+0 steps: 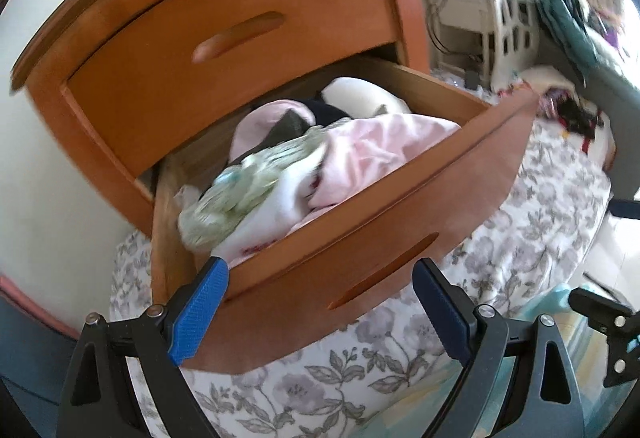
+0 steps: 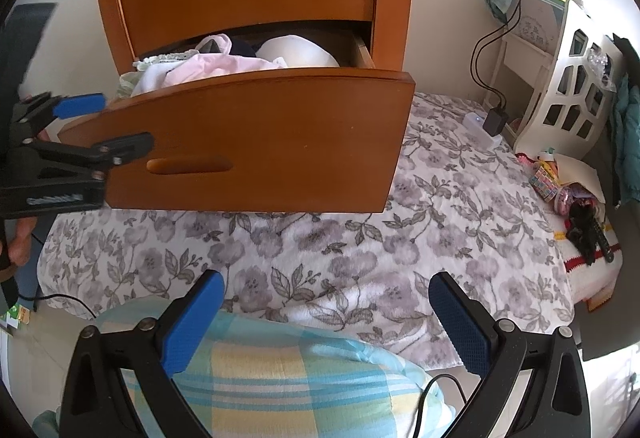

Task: Take underwear out of drawer
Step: 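Pull the lower drawer further open with the left tool, then release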

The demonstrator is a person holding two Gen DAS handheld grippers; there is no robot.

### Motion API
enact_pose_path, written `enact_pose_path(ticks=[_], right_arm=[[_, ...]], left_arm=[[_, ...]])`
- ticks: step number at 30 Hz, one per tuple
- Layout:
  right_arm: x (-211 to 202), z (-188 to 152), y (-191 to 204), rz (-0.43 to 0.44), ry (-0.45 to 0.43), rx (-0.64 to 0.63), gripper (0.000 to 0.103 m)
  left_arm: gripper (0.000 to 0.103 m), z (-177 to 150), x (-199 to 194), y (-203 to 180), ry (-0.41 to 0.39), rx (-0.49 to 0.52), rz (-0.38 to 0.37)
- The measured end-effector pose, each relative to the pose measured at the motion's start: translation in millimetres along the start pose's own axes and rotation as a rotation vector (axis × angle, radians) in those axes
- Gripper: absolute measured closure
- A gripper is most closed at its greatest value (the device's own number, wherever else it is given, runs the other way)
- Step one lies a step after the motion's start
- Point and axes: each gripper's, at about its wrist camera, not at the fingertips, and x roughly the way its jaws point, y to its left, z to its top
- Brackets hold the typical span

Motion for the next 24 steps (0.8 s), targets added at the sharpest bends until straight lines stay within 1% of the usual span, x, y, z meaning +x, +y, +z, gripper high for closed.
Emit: enact_pose_path(ticks=[3,7,10,15,18,20,22,24], right_arm=[[4,1,3,0.002,0.005,-0.006,0.0],[7,0,9,0.006,0.009,-0.02,0.0],[10,0,11,0.008,0.013,-0.031,0.0],[10,3,13,0.018,0.006,-0.05,0.0],[3,12,12,0.025,-0.041,-0.061,0.0],[0,18,12,0.026,-0.062,-0.064,0.0],[-4,27,12,0.04,-0.086,-0.082,0.0],[-9,37,14,0.047,-0.118,-0.102,0.0]], left_arm=[[0.01,-7,-6,16,-0.009,-0.089,-0.01],[0.01,-18,-13,39,-0.019,-0.232,-0.052],[0.01,-23,-20,48,-0.048,-0.301,-0.07],[0.01,-16,-25,52,-0.06,-0.324,-0.079],[0.01,-15,-28,53,-0.078,-0.334,-0.079],[0.01,-11,-27,56,-0.074,-0.35,-0.086],[0.01,-9,-27,59,-0.07,-0.361,-0.073],[0.01,-11,-29,63,-0.082,-0.386,-0.07]])
